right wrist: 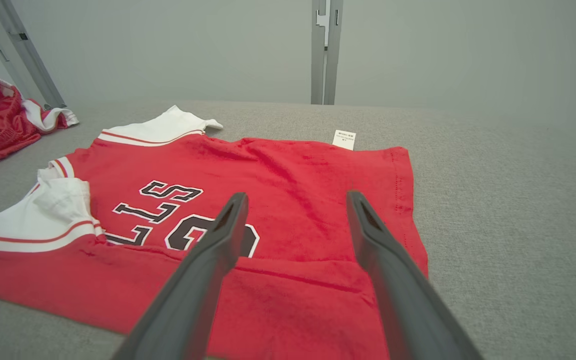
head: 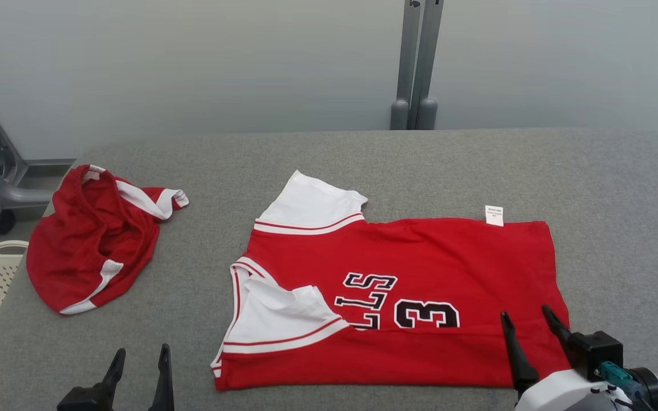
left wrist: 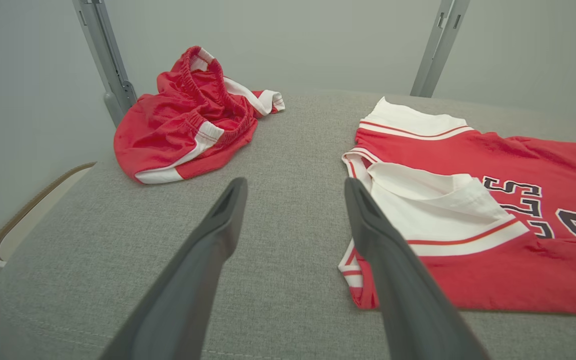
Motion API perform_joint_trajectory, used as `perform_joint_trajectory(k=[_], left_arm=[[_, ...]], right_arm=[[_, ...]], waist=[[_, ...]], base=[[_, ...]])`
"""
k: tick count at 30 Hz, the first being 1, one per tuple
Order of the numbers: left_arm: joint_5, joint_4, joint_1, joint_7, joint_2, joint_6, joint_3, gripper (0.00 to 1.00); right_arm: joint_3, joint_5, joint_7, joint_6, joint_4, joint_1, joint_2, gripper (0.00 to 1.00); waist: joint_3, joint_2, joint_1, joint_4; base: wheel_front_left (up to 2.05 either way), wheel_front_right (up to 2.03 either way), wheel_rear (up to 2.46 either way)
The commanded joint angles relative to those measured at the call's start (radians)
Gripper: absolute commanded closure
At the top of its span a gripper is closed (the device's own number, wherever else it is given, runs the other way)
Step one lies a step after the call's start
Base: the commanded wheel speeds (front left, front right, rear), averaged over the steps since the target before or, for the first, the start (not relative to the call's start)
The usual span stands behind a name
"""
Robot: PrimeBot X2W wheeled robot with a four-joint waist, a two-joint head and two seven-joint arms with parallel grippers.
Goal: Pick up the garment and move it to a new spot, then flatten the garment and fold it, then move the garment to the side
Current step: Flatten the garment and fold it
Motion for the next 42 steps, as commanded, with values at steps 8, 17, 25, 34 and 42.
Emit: perform_joint_trajectory(k=[8,17,25,34,42], left_arm=[[-0.01,0.003,0.001,0.023,0.01,0.007,-0.004,0.0],[-0.017,0.013,-0.013,0.025,0.004,0.003,-0.013,0.0],[-0.007,0.016,-0.056,0.043,0.014,-0.004,-0.026,0.0],[0.032,0.016,-0.255,0.149,0.053,-0.038,-0.063,0.0],[0.052,0.095,-0.561,0.262,0.049,-0.091,-0.09,0.0]], right_arm=[[-0.003,0.011,-0.005,0.0,0.009,-0.005,-0.002,0.0],[0.001,0.013,-0.006,0.0,0.019,-0.017,-0.001,0.0],[0.031,-0.022,0.025,0.0,-0.006,-0.045,-0.001,0.0],[0.101,0.009,0.25,0.0,-0.025,-0.224,-0.09,0.0],[0.123,0.075,0.482,0.0,-0.002,-0.458,-0.158,0.0]], waist=[[0.012,-0.0001,0.0,-0.005],[0.023,-0.0001,0.0,-0.006],[0.048,-0.0001,0.0,-0.015],[0.153,-0.0001,0.0,-0.049],[0.309,-0.0001,0.0,-0.1]], base=[[0.0,0.0,0.0],[0.0,0.0,0.0],[0.0,0.0,0.0],[0.0,0.0,0.0],[0.0,0.0,0.0]])
